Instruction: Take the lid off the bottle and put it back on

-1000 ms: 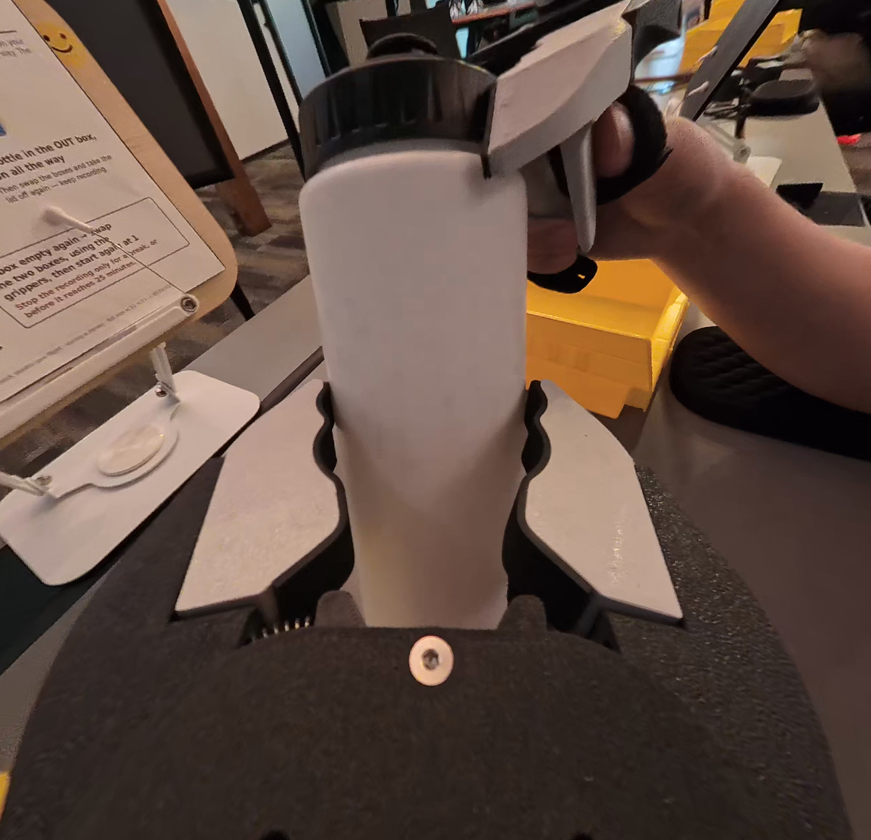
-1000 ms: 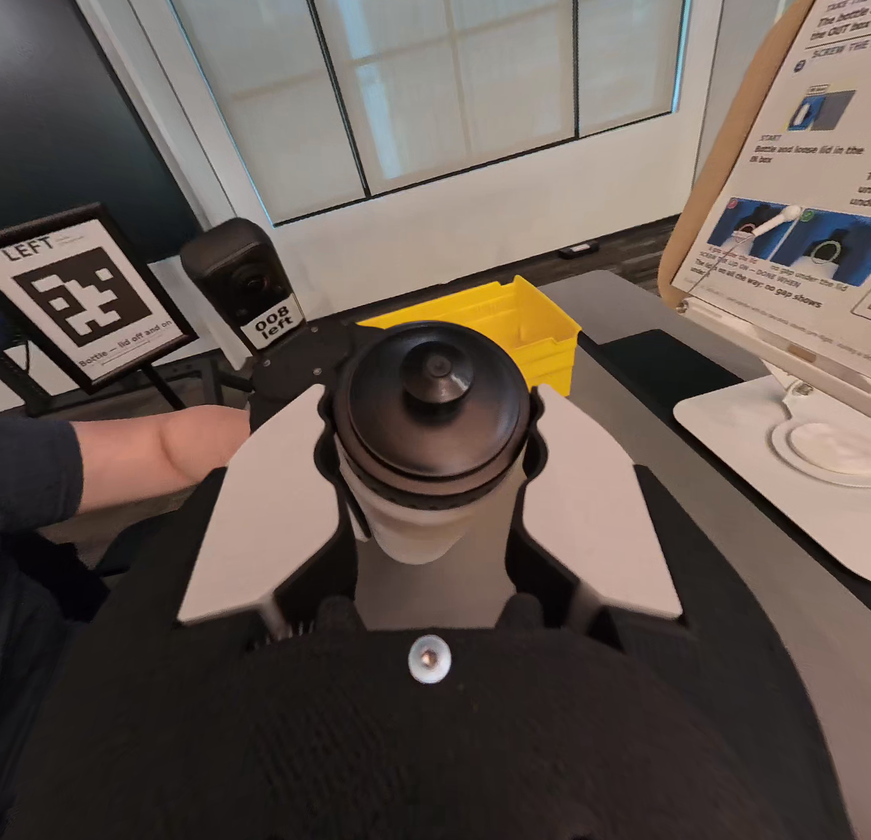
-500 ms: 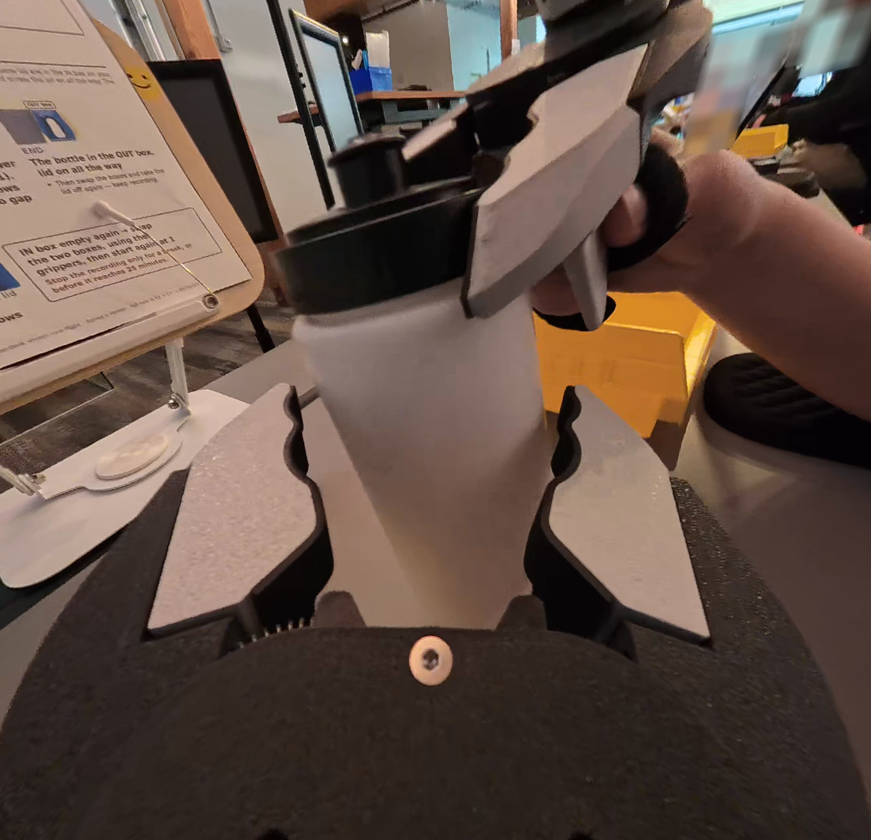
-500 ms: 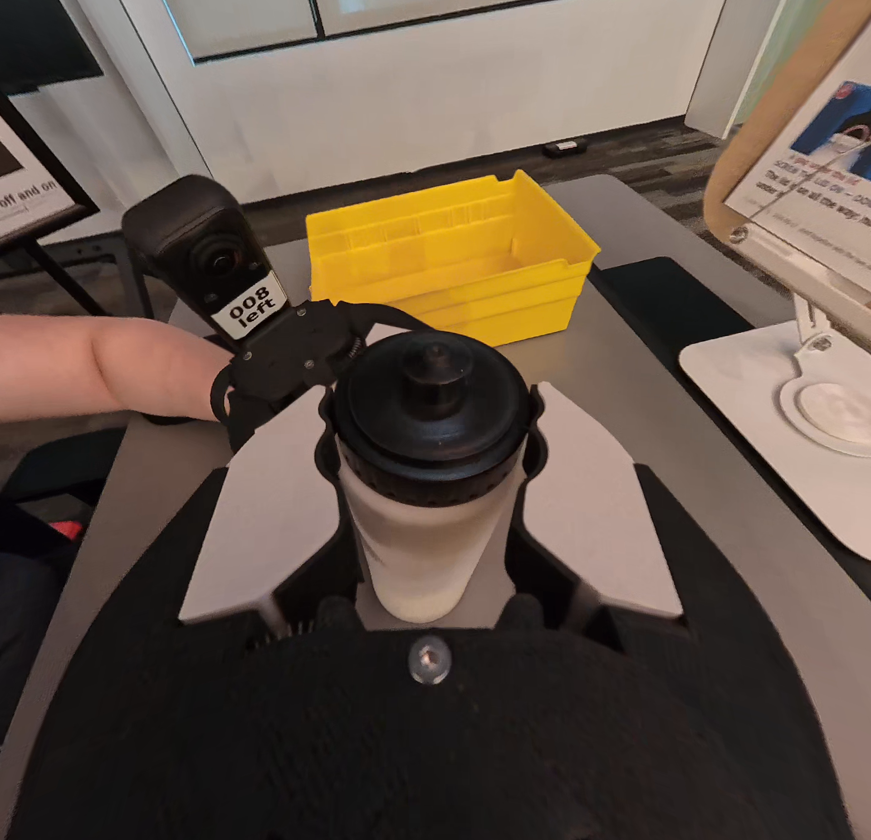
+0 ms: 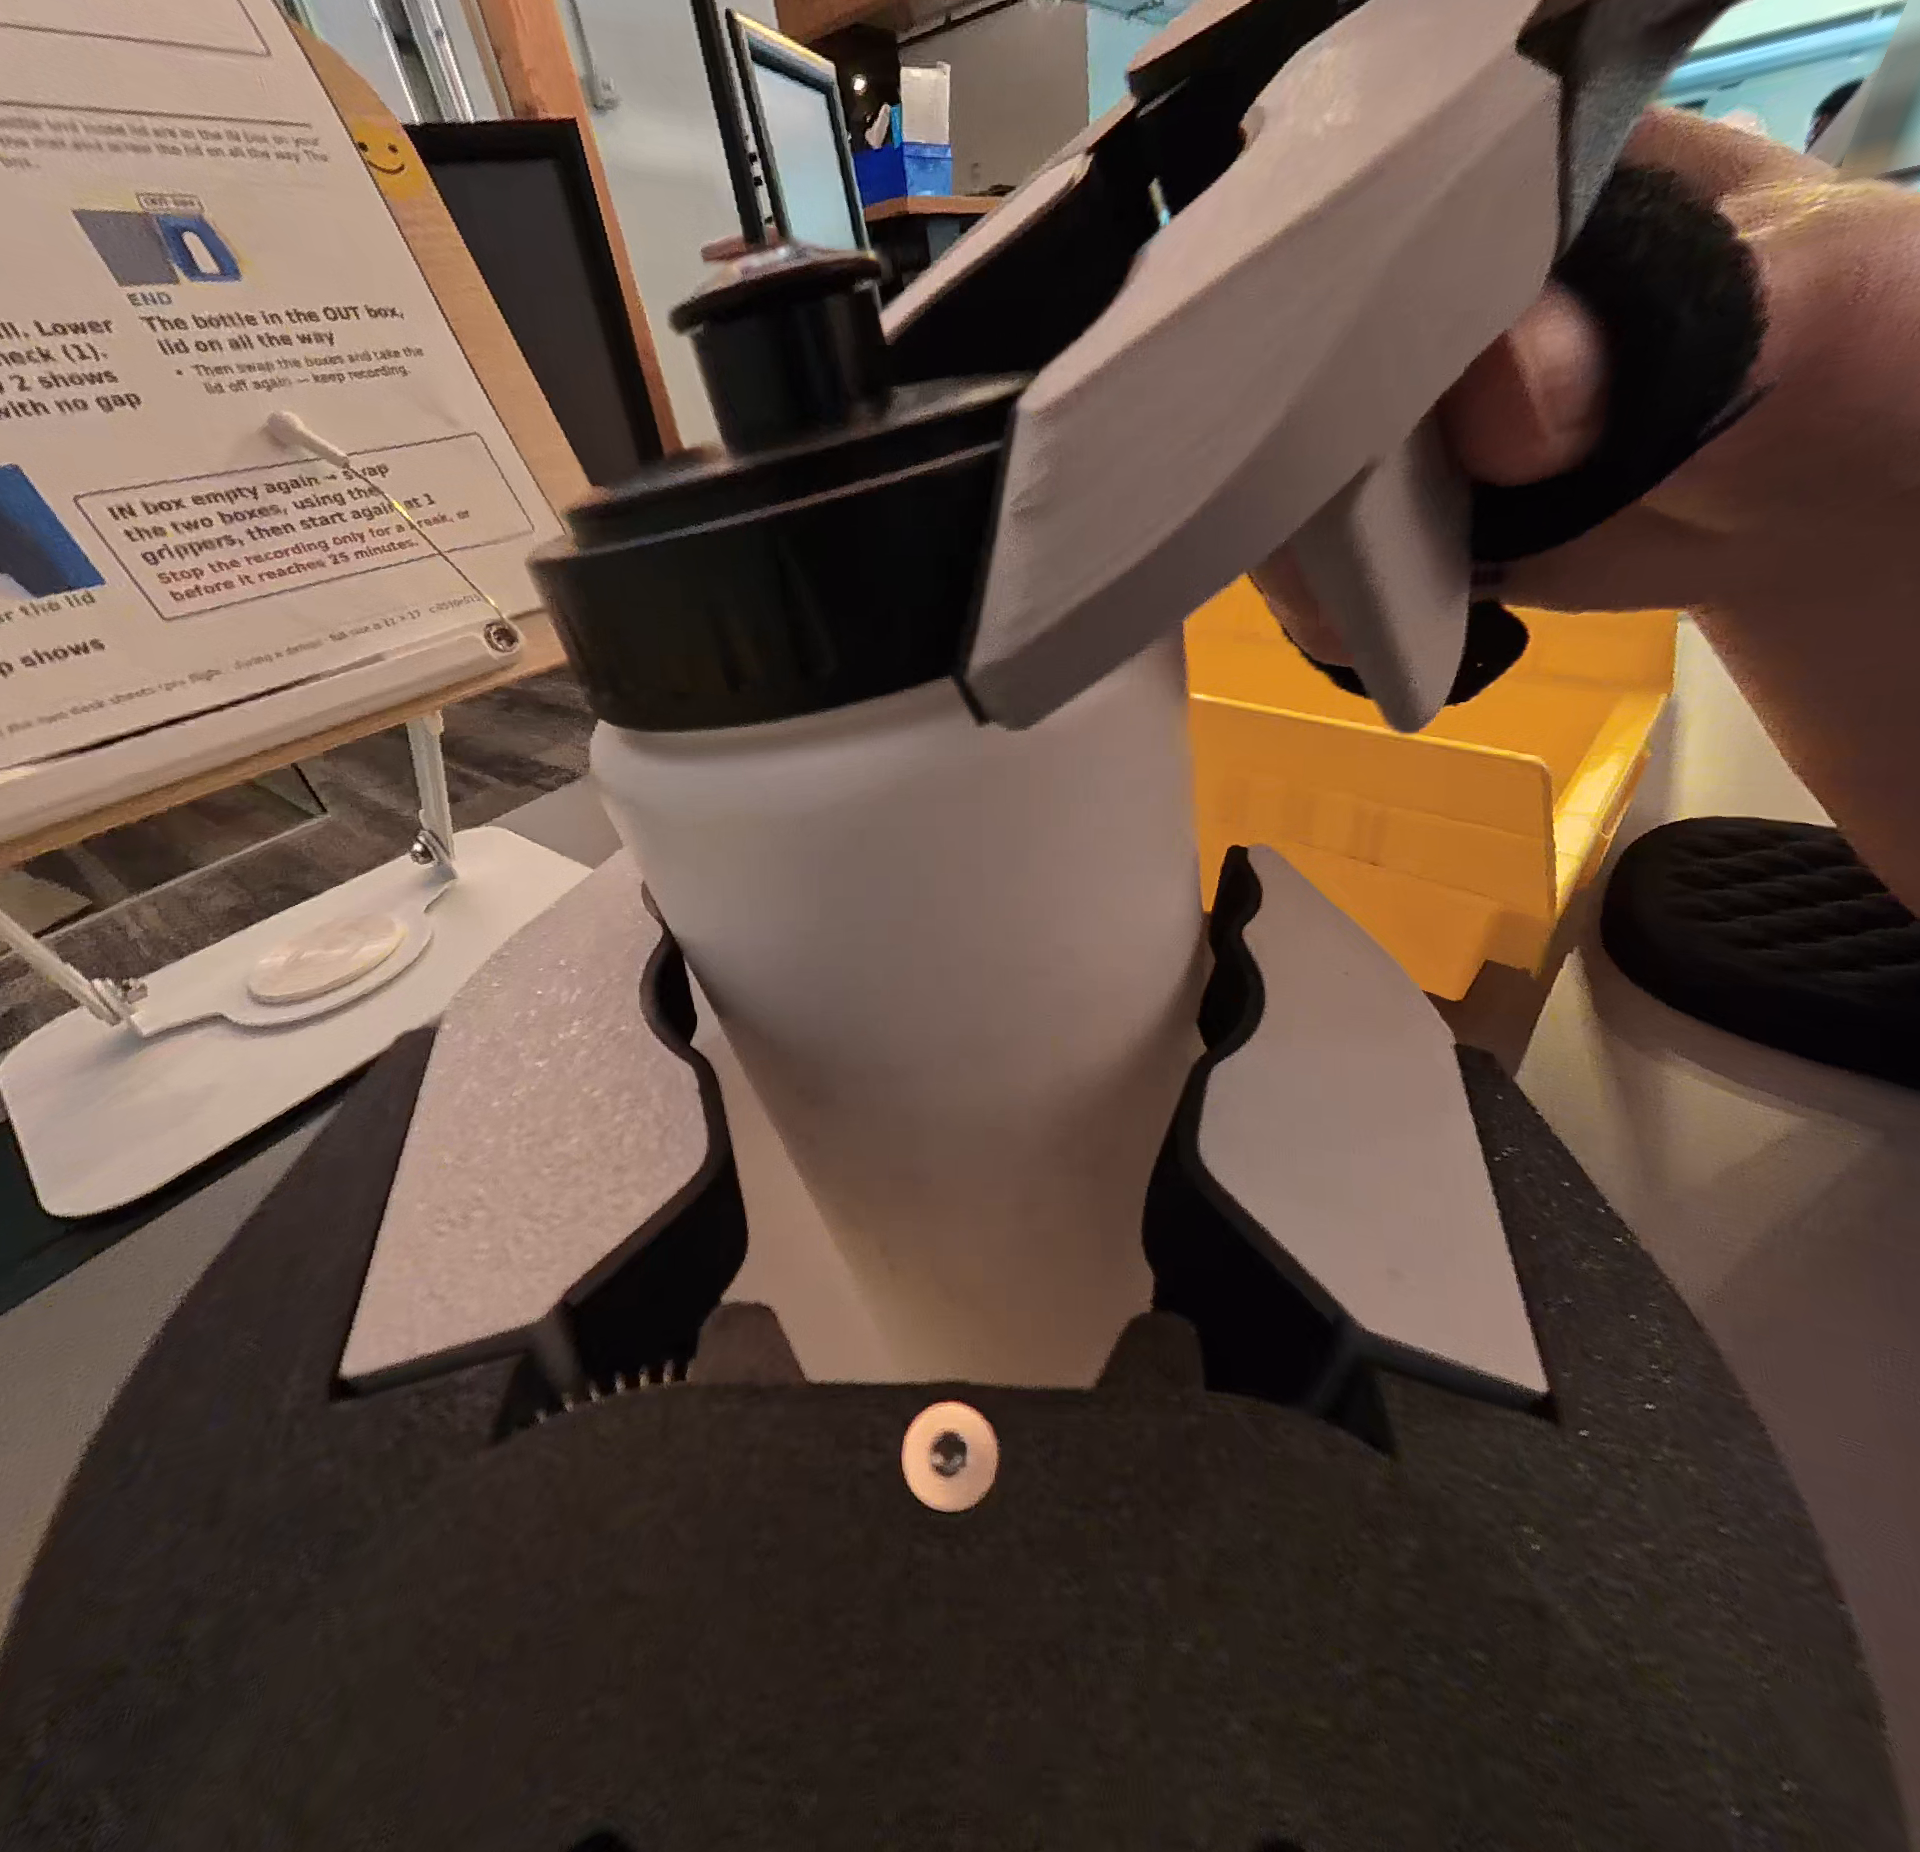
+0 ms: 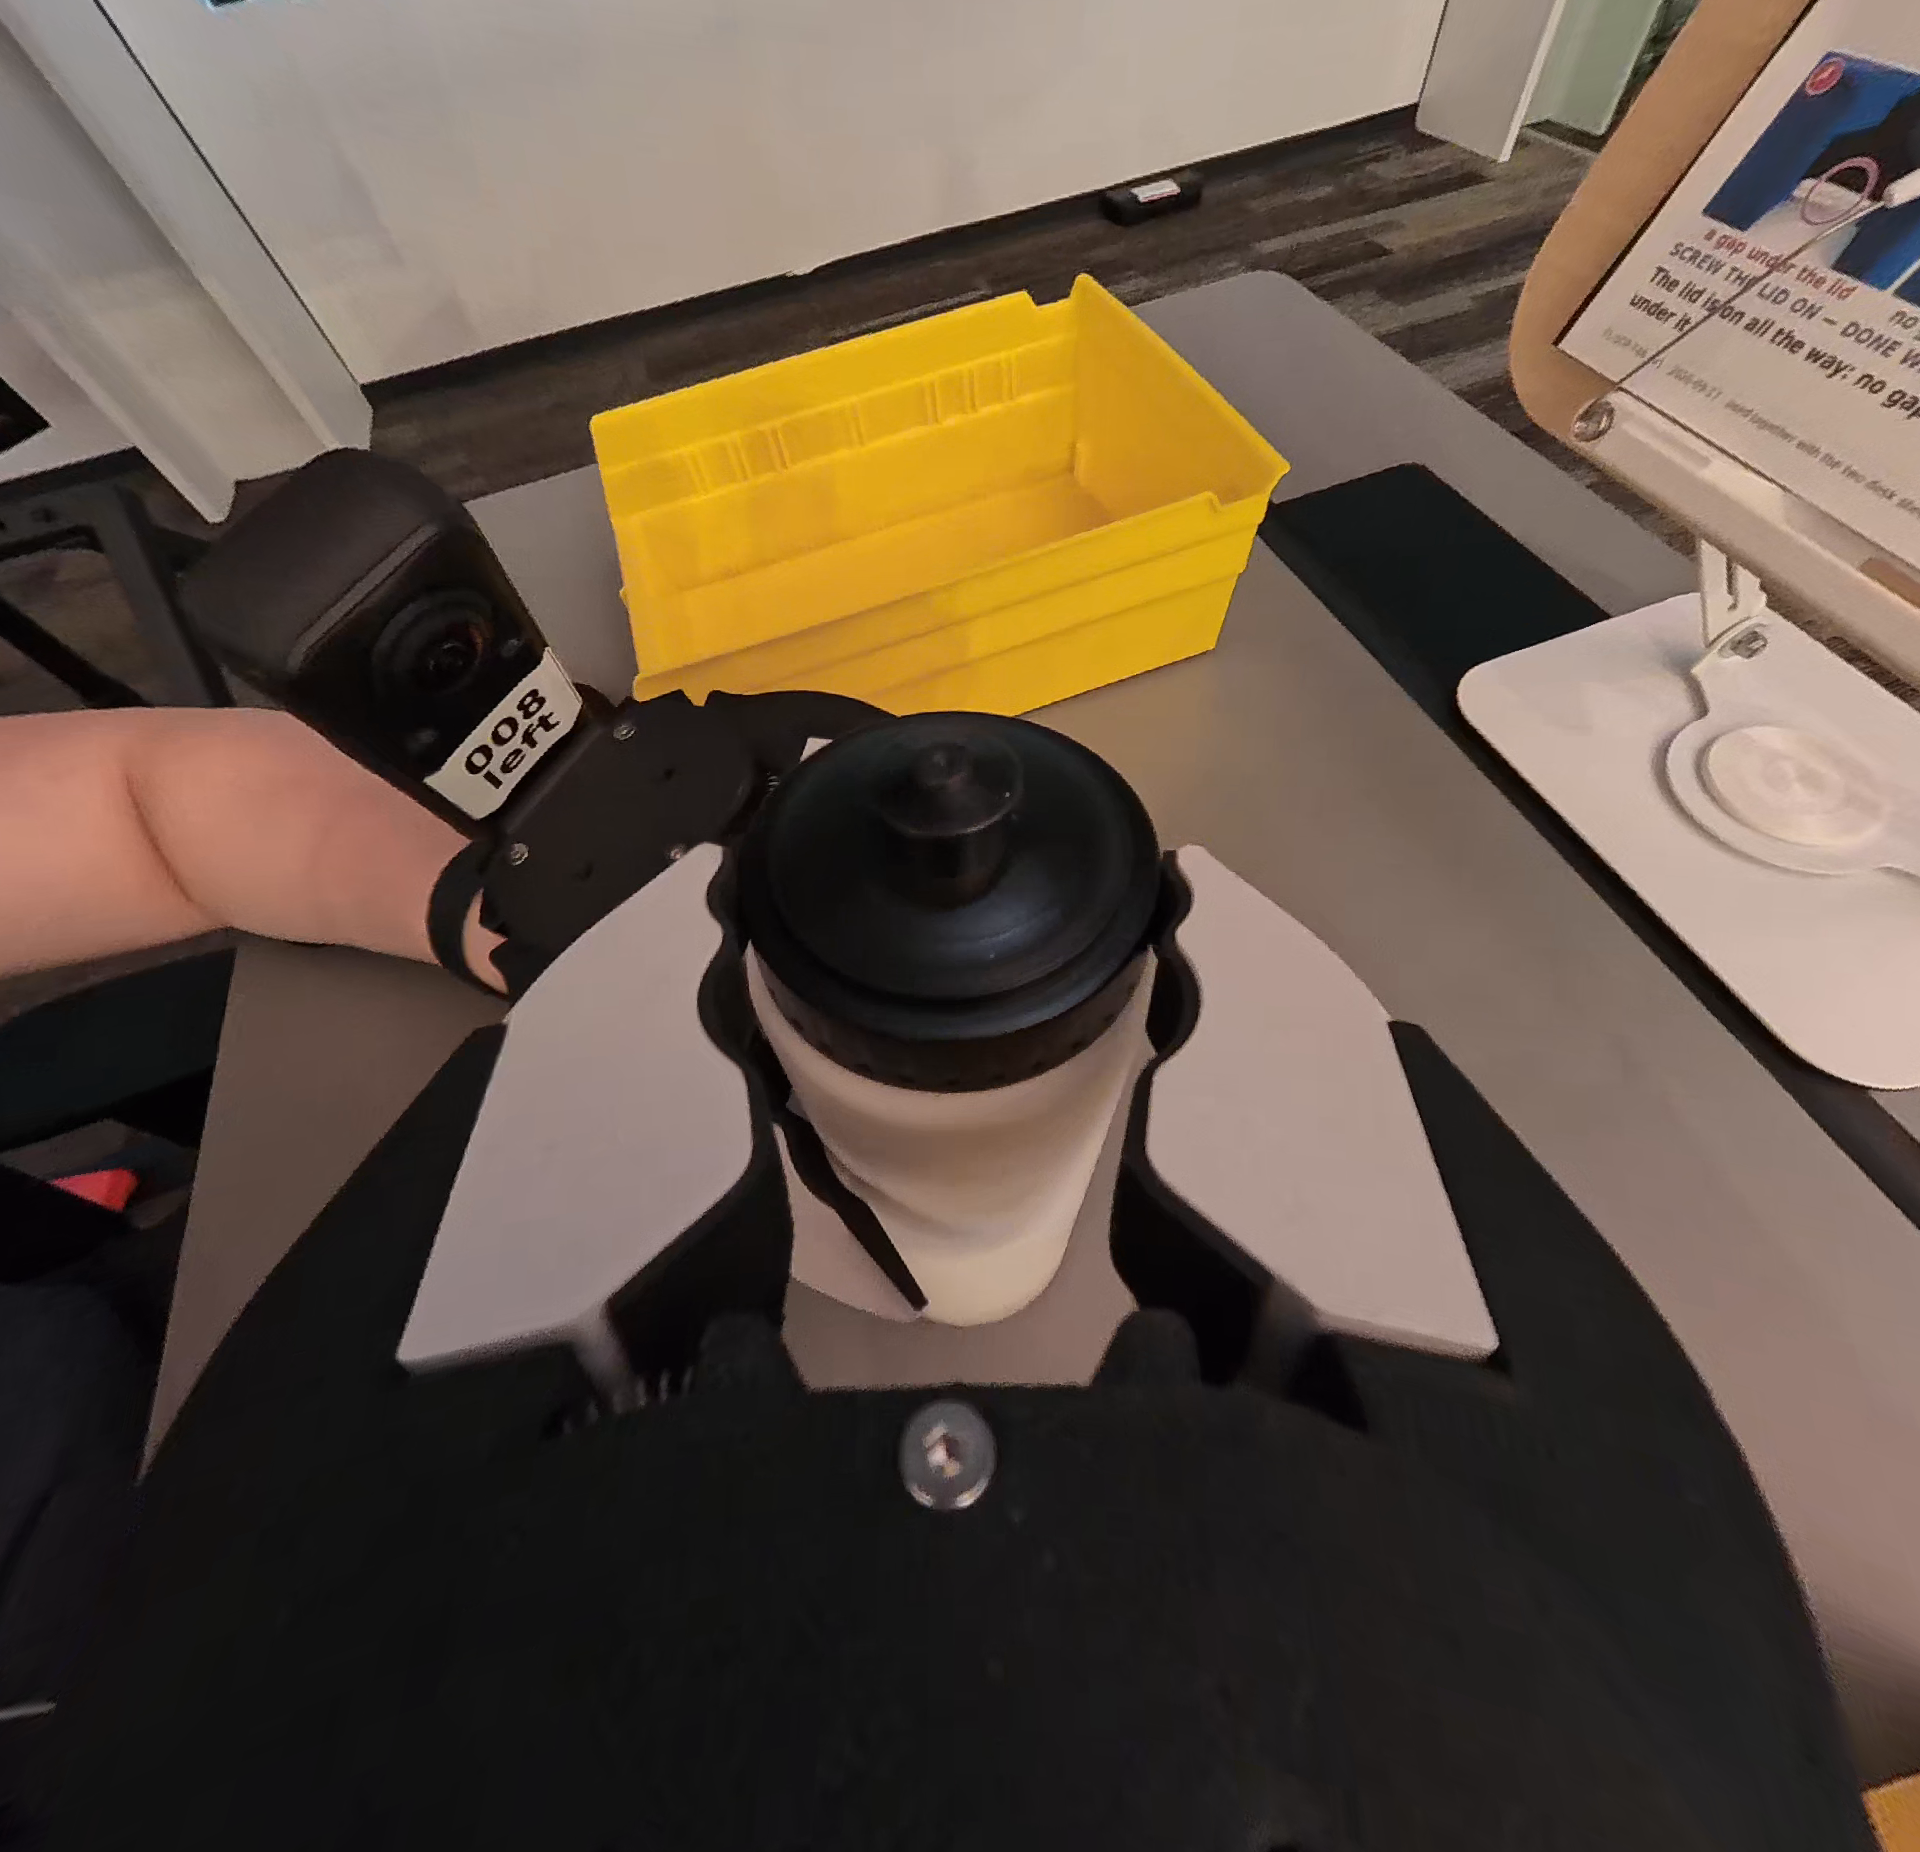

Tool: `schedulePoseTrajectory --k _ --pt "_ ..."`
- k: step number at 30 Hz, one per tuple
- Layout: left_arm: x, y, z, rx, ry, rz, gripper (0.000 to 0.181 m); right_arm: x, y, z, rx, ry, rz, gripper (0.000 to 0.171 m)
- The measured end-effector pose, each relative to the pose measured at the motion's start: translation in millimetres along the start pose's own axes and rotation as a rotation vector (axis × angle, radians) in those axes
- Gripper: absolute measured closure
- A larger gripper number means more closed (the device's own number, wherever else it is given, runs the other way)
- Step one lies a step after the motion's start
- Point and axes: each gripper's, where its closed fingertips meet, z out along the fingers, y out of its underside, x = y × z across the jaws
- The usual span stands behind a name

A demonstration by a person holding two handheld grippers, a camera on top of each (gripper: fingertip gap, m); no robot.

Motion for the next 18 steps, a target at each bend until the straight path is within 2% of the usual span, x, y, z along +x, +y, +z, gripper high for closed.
schedulePoseTrajectory --k 4,18 --pt "2.0 1.3 -1.6 -0.021 0.025 -0.003 0.089 -2.8 1.8 -1.0 -0.036 0.008 -0.078 0.096" --pt "8.7 1.6 -2.1 -0.048 0.092 0.001 0.095 -3.9 7.9 -8.8 -0.059 -0.06 -0.123 0.096"
